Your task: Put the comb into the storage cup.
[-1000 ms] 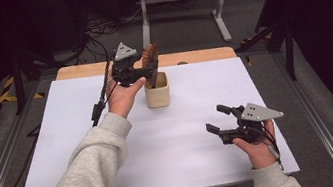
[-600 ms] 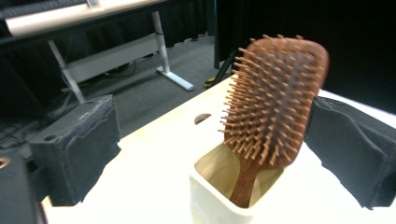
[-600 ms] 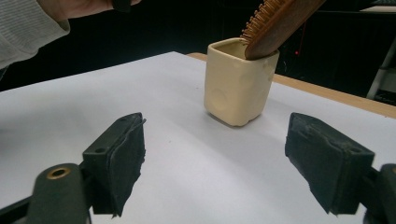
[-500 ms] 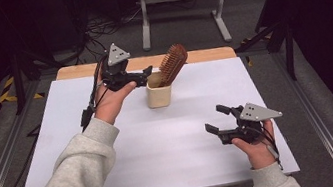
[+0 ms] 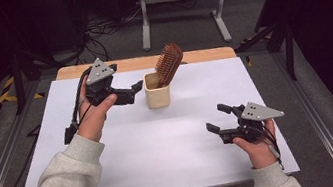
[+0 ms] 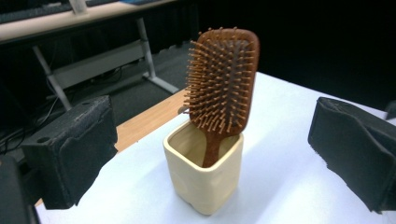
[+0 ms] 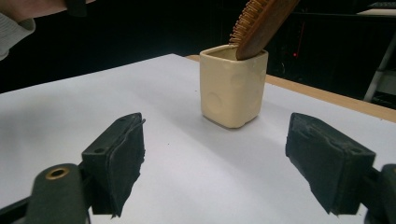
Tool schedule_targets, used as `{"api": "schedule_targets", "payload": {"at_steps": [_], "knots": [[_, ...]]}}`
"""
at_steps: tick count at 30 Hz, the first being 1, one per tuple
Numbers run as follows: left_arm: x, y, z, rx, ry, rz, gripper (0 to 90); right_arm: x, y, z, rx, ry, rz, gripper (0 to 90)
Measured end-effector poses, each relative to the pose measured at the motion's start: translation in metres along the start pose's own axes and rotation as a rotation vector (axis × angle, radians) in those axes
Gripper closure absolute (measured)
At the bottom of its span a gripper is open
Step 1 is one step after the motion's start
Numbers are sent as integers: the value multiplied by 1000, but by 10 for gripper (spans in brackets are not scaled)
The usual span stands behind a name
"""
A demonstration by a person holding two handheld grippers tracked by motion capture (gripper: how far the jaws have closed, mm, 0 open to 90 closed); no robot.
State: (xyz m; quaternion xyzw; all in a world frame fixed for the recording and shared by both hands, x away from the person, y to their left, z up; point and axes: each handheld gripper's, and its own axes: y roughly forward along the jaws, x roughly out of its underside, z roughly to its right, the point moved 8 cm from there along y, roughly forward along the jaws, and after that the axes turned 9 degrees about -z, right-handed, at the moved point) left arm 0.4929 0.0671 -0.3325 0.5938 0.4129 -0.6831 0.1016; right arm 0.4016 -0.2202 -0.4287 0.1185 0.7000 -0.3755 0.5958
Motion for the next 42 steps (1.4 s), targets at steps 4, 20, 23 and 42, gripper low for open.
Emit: {"api": "schedule_targets", "payload": {"at_steps": [4, 20, 23, 42], "knots": [[7, -14, 4, 18, 22, 23, 15, -1, -1, 0, 1, -2, -2, 202], [61, -52, 8, 42, 17, 55, 4, 0, -2, 3, 8, 3, 1, 193], [72, -57, 5, 39, 4, 66, 4, 0, -2, 3, 6, 5, 4, 192], [143, -76, -13, 39, -49, 60, 3, 3, -4, 8, 8, 10, 24, 190]]}}
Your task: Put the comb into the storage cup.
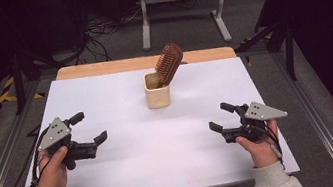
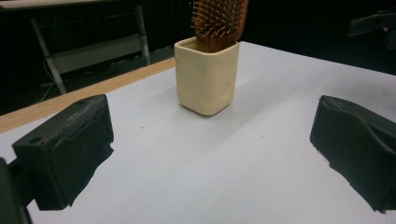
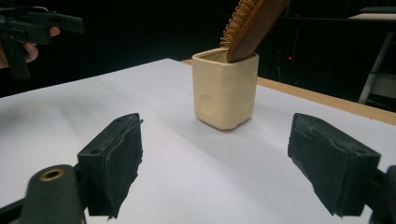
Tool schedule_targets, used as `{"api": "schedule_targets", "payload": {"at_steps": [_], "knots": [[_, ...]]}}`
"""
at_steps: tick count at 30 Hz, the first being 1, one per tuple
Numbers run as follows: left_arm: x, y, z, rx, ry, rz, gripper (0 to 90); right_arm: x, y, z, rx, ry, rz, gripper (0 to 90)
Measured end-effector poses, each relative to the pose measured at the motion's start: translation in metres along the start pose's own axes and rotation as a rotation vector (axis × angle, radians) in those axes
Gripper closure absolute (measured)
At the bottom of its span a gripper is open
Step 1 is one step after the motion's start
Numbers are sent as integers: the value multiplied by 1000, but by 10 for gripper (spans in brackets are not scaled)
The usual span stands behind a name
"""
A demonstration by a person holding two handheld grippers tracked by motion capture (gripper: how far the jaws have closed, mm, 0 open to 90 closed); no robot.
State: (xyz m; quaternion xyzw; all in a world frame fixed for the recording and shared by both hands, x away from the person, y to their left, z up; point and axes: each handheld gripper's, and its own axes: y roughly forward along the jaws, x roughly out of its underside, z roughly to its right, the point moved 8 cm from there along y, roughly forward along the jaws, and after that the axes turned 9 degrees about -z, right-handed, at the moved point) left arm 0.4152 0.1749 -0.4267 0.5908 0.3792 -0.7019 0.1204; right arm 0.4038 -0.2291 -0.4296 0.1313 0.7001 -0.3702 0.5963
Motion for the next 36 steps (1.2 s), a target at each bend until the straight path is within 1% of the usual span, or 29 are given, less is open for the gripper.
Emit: {"api": "schedule_targets", "payload": {"at_steps": [1, 4, 5, 7, 8, 9, 10, 14, 17, 18, 19, 22, 23, 24, 25, 26, 28, 31, 36], "knots": [[4, -1, -1, 3, -5, -2, 3, 1, -1, 1, 1, 2, 2, 188], [16, -1, -3, 1, -4, -9, 3, 1, -2, 2, 2, 0, 3, 187], [21, -2, -4, 2, -11, -6, 5, 2, -2, 2, 1, -1, 3, 186], [27, -3, -4, 11, -22, -3, 4, 3, -2, 3, 3, 2, 2, 185], [30, -4, -4, 9, -23, -6, 4, 3, -2, 3, 3, 1, 1, 184], [30, -4, -4, 9, -23, -6, 3, 4, -2, 3, 1, 2, 2, 184], [34, -4, -4, 6, -17, -12, 4, 4, -3, 3, 2, 3, 1, 184], [46, -4, -6, 5, -24, -23, 5, 7, -3, 4, 2, 6, -4, 183], [55, -3, -7, 2, -43, -10, 4, 9, -3, 5, 5, 5, -7, 183], [58, -2, -7, 4, -39, -26, 4, 9, -3, 5, 6, 6, -10, 183], [62, 1, -7, -3, -30, -35, 5, 11, -2, 5, 5, 5, -12, 183], [67, 2, -7, 1, -41, -35, 3, 14, -1, 5, 3, 6, -21, 182], [69, 3, -7, -4, -58, -30, 3, 14, -1, 5, 3, 6, -21, 182], [72, 3, -8, -22, -65, -32, 6, 15, 1, 5, 3, 5, -26, 182], [74, 3, -8, -26, -65, -37, 7, 16, 1, 5, 3, 4, -28, 182], [75, 3, -8, -22, -65, -36, 7, 17, 2, 5, 2, 4, -33, 182], [76, 3, -8, -5, -81, -29, 5, 19, 4, 5, 3, 1, -42, 182], [76, 3, -9, 3, -89, -27, 6, 21, 5, 4, 1, -3, -52, 181], [75, 1, -10, 13, -106, -19, 7, 21, 5, 4, 3, -6, -53, 181]]}}
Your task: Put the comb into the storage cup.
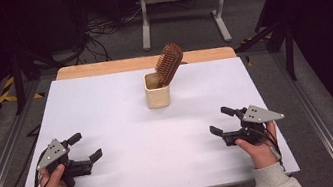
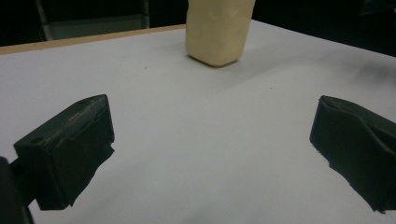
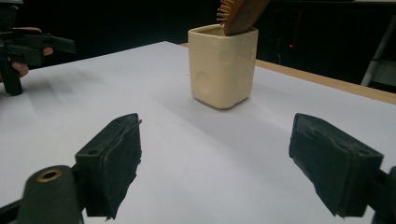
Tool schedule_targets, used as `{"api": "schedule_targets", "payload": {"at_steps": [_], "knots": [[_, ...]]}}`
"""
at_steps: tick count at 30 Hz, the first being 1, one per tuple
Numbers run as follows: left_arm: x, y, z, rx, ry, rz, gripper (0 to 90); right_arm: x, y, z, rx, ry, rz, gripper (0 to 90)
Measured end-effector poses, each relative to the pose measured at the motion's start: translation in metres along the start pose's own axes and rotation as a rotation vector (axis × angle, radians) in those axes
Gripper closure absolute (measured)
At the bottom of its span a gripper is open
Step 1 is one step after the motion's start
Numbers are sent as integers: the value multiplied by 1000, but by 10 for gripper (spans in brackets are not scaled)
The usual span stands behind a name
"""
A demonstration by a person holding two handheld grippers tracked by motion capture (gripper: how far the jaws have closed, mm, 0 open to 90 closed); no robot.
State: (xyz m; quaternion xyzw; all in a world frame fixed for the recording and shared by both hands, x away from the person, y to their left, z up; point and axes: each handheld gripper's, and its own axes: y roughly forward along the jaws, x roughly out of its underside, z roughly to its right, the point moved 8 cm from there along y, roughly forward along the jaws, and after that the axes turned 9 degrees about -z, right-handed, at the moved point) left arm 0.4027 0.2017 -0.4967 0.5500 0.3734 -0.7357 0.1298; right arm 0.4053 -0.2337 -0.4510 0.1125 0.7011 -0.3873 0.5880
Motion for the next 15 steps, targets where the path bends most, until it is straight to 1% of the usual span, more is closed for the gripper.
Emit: {"api": "schedule_targets", "payload": {"at_steps": [6, 8, 10, 11, 14, 15], "knots": [[-1, -1, -2, -7, 3, 0, 9, 0, 0, -1, -2, 0, -1, 177], [-3, -3, -4, -12, -4, 5, 8, 0, 0, -1, -4, 1, 1, 174], [-3, -3, -4, -15, -2, 0, 8, 0, 0, -1, -5, -1, -1, 174], [-4, -4, -5, -23, 9, -3, 8, 1, 0, -2, -4, -8, -5, 170], [-4, -4, -5, -20, 14, -10, 9, 1, 0, -2, -5, -13, -7, 170], [-5, -5, -5, -13, 12, -11, 9, 1, 0, -2, -5, -13, -7, 170]]}}
